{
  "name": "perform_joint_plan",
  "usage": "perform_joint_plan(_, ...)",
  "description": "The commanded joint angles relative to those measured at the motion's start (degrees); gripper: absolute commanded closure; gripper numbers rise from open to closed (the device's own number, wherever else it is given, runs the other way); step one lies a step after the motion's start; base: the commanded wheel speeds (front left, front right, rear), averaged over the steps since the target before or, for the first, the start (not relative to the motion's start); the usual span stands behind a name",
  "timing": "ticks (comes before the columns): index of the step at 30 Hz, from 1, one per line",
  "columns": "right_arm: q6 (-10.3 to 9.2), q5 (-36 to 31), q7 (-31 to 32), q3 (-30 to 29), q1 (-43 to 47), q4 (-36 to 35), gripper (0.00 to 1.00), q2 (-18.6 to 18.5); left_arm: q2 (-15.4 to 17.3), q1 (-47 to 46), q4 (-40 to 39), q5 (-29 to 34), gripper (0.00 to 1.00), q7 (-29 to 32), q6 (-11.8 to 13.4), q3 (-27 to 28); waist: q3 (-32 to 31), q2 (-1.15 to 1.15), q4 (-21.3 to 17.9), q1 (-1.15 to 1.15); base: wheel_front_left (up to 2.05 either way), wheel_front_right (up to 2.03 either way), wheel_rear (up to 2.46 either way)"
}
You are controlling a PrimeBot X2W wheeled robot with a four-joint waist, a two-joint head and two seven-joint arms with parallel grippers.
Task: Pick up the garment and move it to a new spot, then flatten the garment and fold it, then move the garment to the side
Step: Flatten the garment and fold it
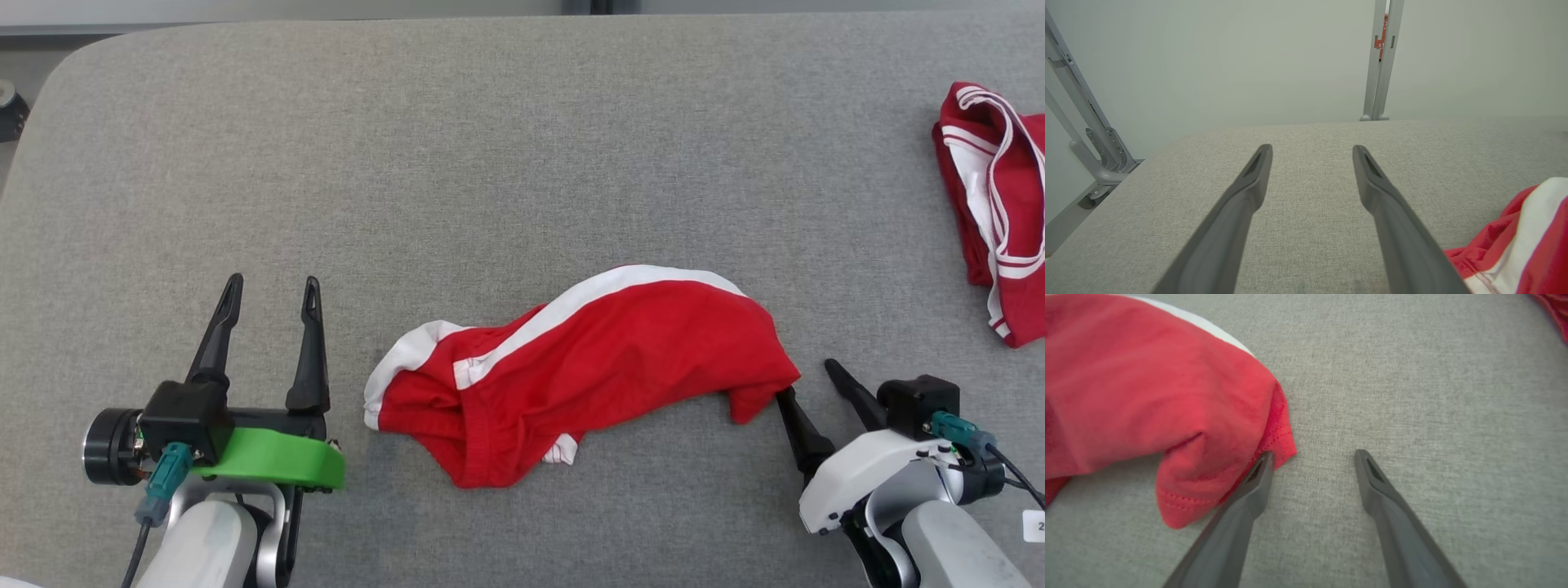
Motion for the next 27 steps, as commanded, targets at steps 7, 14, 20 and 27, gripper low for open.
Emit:
perform_joint_plan(7,-0.04,2.5,-2.0,6.4,-3.8,7.1,0.57,-1.0,-0.5,-0.8,0.2,1.2,0.0,-0.3,-0.3,0.7,0.7,0.0,0.7,0.0,0.0,0.0,0.0)
perform_joint_plan(14,-0.1,4.4,-4.5,9.4,-6.1,9.6,1.0,-3.2,-1.1,-0.3,0.4,1.5,0.0,-0.3,-0.8,1.5,0.2,0.0,0.5,0.0,0.0,0.0,0.0)
perform_joint_plan(20,-0.1,2.5,-8.8,3.1,-9.5,8.7,1.0,-7.1,-1.7,0.7,0.3,1.9,0.0,-0.3,-1.0,2.2,-0.6,0.0,0.1,0.0,0.0,0.0,0.0)
perform_joint_plan(27,-0.1,-3.0,-10.1,-0.1,-7.3,2.9,1.0,-9.0,-2.0,1.1,0.3,2.4,0.0,-0.2,-1.4,2.7,-1.0,0.0,-0.6,0.0,0.0,0.0,0.0)
